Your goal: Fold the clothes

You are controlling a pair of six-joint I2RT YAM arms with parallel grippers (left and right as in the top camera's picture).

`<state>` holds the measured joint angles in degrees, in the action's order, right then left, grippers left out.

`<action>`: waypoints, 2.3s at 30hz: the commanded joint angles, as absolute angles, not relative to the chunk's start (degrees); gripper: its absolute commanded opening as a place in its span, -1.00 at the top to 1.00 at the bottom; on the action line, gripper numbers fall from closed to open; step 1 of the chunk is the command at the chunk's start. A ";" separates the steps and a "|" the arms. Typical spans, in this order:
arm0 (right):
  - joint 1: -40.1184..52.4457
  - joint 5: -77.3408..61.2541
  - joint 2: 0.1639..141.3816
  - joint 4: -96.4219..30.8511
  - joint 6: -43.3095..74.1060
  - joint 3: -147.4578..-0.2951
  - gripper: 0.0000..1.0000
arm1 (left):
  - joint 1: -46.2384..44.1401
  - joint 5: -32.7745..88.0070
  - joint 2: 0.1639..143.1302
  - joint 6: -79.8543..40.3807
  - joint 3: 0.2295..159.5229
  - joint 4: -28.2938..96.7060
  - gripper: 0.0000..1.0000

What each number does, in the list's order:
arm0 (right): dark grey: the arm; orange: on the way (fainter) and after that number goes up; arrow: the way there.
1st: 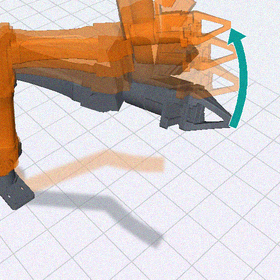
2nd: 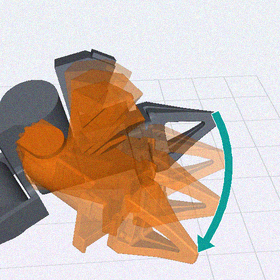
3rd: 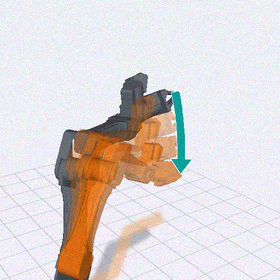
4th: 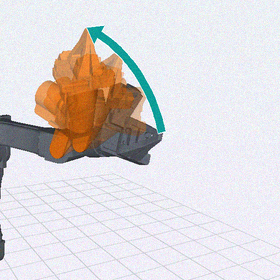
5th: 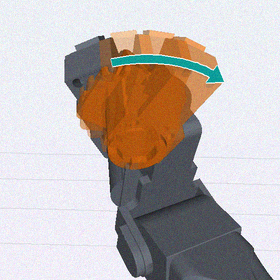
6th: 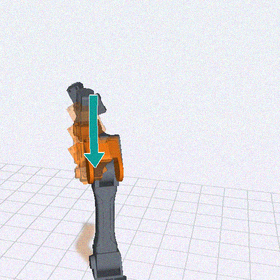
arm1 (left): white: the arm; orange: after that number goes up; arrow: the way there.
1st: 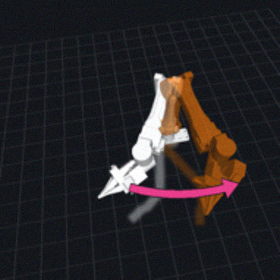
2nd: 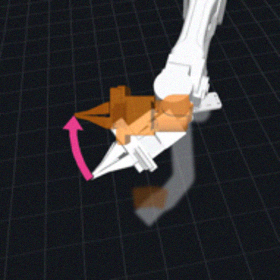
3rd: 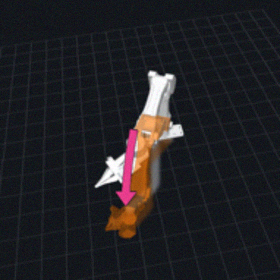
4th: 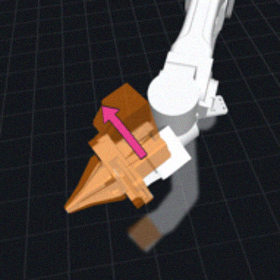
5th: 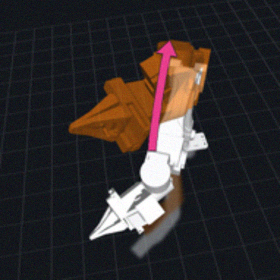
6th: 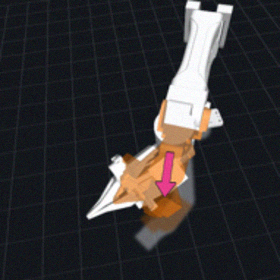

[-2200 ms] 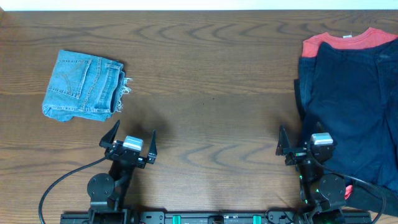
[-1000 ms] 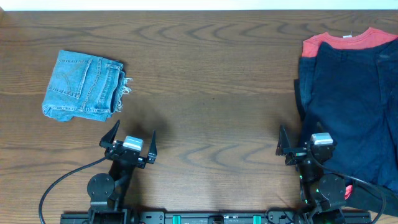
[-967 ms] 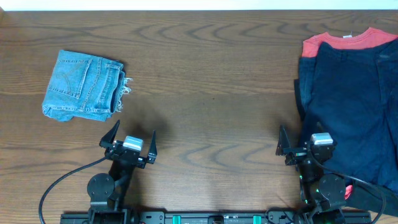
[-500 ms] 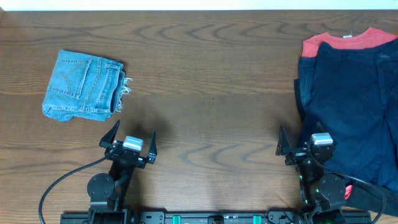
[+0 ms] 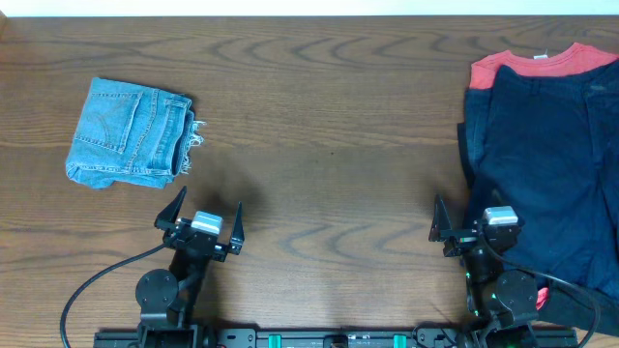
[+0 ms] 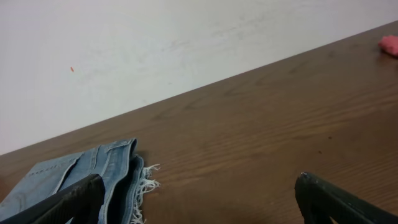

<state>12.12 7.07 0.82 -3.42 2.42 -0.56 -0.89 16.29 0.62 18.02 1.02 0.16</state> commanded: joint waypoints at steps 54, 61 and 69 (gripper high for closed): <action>-1.08 -1.54 97.60 -47.94 16.49 -88.99 -0.75 | -1.06 27.24 77.80 -2.44 86.13 62.52 -0.96; -9.08 -1.39 109.82 -35.31 18.85 -88.99 -0.61 | -1.06 26.70 77.80 -2.39 86.13 62.50 -0.96; -10.76 5.19 120.46 -33.87 18.79 -88.99 -0.53 | -1.06 25.91 77.82 -1.72 86.11 62.50 -0.96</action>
